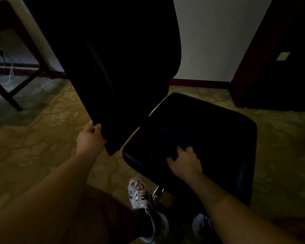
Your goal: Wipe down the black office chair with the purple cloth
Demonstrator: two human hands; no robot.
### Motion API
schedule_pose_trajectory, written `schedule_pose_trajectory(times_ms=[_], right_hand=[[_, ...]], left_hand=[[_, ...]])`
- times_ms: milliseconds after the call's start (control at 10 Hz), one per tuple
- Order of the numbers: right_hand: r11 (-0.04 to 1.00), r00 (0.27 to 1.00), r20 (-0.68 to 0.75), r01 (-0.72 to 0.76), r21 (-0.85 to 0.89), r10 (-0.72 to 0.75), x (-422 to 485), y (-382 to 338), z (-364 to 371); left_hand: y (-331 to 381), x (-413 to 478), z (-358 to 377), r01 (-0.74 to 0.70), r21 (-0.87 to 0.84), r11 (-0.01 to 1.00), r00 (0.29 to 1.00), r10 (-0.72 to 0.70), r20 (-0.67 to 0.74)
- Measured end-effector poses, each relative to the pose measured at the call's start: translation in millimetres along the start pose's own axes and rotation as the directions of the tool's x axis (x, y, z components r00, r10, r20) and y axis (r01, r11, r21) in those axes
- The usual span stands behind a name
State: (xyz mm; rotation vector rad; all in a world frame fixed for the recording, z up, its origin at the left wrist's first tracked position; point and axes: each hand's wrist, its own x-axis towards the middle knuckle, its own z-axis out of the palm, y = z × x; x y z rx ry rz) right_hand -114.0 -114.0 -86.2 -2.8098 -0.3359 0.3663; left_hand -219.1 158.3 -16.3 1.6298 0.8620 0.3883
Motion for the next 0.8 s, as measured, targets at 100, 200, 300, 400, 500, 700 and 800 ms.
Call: schedule_pose_trajectory(times_ms=[100,200,300,400,500,700,800], right_hand=[[0.995,0.996,0.058,0.064,0.070,-0.068,17,-12,3],[0.960,0.996,-0.035,-0.067,0.273,0.080,41,1,-18],[0.881,0.976,-0.064,-0.160,0.446,0.209,53,19,-48],[0.879,0.986,-0.046,-0.123,0.461,0.162,40,26,-63],[0.888,0.993,0.015,-0.108,0.447,0.113,13,33,-77],[0.864,0.999,0.026,-0.043,0.501,0.035,-49,41,-115],[0.861,1.000,-0.024,0.009,0.508,0.004,-81,41,-143]], left_hand=[[5,12,5,0.116,-0.173,0.978,0.992,-0.121,-0.020],[12,11,10,0.178,-0.339,0.924,0.971,-0.220,-0.088],[21,1,20,0.126,-0.274,0.953,0.990,-0.140,-0.030],[27,-24,37,-0.010,-0.050,0.999,1.000,0.011,0.023],[31,-59,49,-0.198,0.239,0.951,0.978,0.175,0.114],[55,-138,36,-0.374,0.390,0.841,0.919,0.280,0.278],[81,-169,15,-0.443,0.377,0.813,0.891,0.351,0.288]])
